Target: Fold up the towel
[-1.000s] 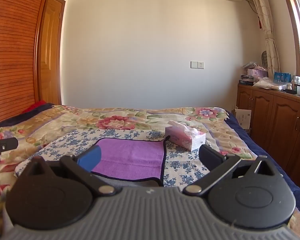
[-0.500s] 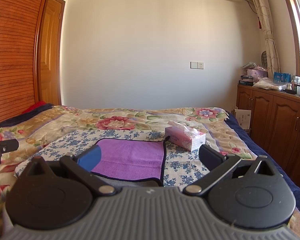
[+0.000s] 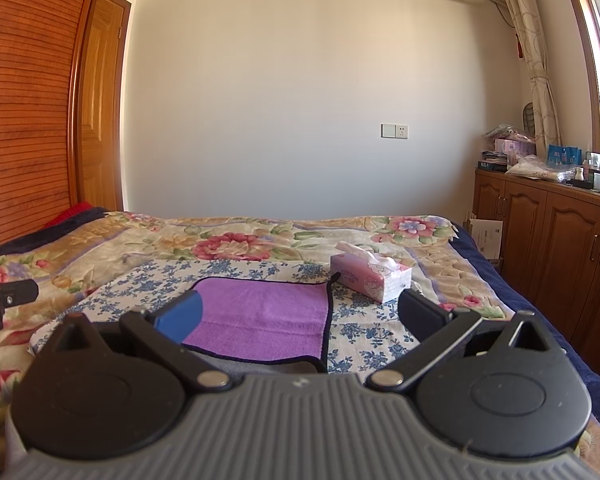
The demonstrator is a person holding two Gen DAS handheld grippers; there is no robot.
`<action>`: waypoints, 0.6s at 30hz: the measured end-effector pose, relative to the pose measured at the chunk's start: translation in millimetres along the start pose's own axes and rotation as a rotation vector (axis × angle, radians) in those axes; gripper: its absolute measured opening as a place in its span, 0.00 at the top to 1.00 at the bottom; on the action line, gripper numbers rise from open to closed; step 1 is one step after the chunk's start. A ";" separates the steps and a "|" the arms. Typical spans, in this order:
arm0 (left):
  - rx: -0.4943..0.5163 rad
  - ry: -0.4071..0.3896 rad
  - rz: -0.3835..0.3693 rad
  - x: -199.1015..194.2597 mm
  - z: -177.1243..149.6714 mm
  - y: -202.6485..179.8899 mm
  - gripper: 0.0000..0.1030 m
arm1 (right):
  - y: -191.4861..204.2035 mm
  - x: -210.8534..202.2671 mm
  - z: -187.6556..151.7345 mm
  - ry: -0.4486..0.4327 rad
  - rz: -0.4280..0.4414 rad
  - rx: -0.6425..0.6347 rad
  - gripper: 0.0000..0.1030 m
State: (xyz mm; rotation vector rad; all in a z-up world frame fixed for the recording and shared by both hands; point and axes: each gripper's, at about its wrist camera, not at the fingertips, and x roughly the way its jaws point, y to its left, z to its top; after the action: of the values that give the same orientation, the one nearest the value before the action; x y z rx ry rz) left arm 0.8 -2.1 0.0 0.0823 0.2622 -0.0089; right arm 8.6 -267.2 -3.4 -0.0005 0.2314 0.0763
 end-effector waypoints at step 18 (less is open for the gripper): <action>0.003 0.000 0.001 0.0 -0.1 -0.4 0.00 | 1.6 -1.0 0.7 -0.001 0.000 -0.001 0.00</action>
State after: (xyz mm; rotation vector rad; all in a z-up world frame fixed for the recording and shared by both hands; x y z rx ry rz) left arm 0.7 -2.5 -0.1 0.0852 0.2623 -0.0087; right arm 7.7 -265.6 -2.4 -0.0011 0.2306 0.0763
